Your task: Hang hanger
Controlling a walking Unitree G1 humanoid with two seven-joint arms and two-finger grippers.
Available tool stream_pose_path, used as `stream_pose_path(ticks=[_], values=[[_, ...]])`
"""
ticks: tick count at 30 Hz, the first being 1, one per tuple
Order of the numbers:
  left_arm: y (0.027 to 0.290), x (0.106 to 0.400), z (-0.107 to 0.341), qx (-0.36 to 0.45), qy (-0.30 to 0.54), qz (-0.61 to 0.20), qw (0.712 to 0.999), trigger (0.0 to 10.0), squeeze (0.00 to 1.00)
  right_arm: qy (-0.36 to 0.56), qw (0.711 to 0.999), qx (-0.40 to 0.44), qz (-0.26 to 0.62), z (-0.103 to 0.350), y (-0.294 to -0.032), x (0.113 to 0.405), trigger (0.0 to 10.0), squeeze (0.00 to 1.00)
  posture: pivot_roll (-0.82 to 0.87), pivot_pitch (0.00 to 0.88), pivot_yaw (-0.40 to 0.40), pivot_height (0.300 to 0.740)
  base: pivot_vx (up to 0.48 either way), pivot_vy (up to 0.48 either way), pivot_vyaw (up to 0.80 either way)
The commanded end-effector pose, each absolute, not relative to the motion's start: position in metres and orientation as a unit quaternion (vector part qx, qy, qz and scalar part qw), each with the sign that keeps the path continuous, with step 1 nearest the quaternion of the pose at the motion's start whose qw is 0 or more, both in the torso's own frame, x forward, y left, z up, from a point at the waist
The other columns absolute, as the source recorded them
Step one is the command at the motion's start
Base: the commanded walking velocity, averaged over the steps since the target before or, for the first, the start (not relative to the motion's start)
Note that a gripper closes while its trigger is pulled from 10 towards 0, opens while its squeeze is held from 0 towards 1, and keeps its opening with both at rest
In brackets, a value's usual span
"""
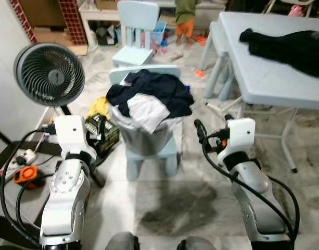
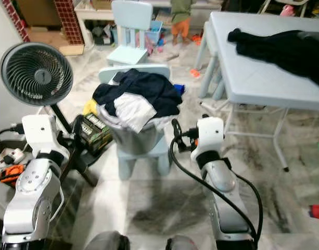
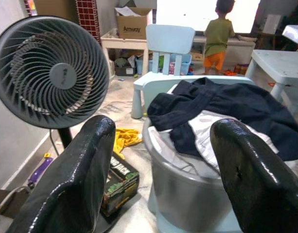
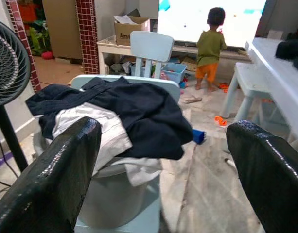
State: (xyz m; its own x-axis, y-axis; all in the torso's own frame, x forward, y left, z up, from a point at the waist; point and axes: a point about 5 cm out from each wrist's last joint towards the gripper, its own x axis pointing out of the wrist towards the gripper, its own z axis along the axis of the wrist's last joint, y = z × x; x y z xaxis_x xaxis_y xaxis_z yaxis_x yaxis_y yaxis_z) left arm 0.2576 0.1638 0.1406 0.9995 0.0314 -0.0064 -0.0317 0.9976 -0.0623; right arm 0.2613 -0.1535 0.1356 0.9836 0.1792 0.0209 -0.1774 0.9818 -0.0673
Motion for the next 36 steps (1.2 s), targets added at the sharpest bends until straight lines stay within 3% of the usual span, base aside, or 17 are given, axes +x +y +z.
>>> stream_pose_path(ticks=[1,36], values=[[0.163,0.259,0.146,-0.034,-0.01,0.009,0.999,10.0,0.0,-0.016,0.996,-0.033,0.086,0.137,-0.156,0.26,10.0,0.0,0.01,0.082,0.027,0.74,0.251,0.0,0.0],[0.161,0.261,0.14,-0.042,-0.001,0.014,0.999,10.0,0.0,-0.015,0.991,-0.049,0.123,0.135,-0.148,0.262,10.0,0.0,0.01,0.07,0.023,0.74,0.452,0.0,0.0]])
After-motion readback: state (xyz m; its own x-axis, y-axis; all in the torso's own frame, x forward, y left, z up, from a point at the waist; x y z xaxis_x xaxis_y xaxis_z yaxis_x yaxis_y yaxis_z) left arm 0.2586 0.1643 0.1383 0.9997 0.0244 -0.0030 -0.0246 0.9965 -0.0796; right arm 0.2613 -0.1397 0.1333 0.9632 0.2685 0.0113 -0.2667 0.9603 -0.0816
